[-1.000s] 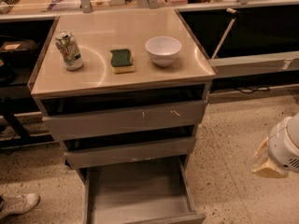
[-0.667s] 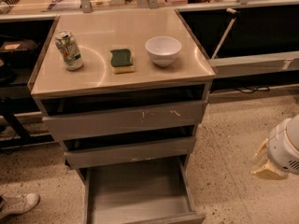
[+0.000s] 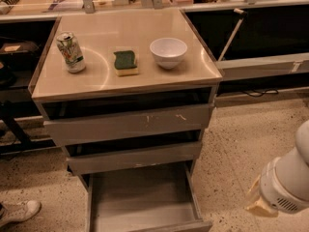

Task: Close bottom drawer

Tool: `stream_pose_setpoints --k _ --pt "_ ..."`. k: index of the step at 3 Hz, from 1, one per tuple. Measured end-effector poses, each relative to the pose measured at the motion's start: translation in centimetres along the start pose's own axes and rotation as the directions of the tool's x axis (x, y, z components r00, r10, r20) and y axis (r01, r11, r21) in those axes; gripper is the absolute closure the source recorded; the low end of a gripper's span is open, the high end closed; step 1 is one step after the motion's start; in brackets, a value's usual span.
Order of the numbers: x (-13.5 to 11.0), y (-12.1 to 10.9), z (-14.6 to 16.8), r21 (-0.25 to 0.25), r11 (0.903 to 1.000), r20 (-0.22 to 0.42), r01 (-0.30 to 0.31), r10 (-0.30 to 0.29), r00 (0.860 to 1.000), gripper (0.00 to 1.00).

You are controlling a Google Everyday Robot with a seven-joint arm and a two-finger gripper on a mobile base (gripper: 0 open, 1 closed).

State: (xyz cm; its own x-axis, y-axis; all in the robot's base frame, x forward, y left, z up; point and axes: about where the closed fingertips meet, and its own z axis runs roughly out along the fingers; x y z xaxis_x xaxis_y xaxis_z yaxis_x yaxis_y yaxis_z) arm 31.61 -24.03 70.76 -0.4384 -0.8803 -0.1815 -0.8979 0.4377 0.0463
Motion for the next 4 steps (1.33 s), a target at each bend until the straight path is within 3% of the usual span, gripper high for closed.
stream_pose_setpoints --k 1,3,4 --pt "1.2 2.3 5.1 -0.089 0.9946 0.000 -0.054 0.054 0.999 1.00" --pt "1.7 2.9 6.4 -0.124 0.9905 0.007 -0.060 0.062 0.998 1.00" --pt "1.9 4.7 12.2 -0.212 0.9740 0.026 -0.079 0.087 0.996 1.00"
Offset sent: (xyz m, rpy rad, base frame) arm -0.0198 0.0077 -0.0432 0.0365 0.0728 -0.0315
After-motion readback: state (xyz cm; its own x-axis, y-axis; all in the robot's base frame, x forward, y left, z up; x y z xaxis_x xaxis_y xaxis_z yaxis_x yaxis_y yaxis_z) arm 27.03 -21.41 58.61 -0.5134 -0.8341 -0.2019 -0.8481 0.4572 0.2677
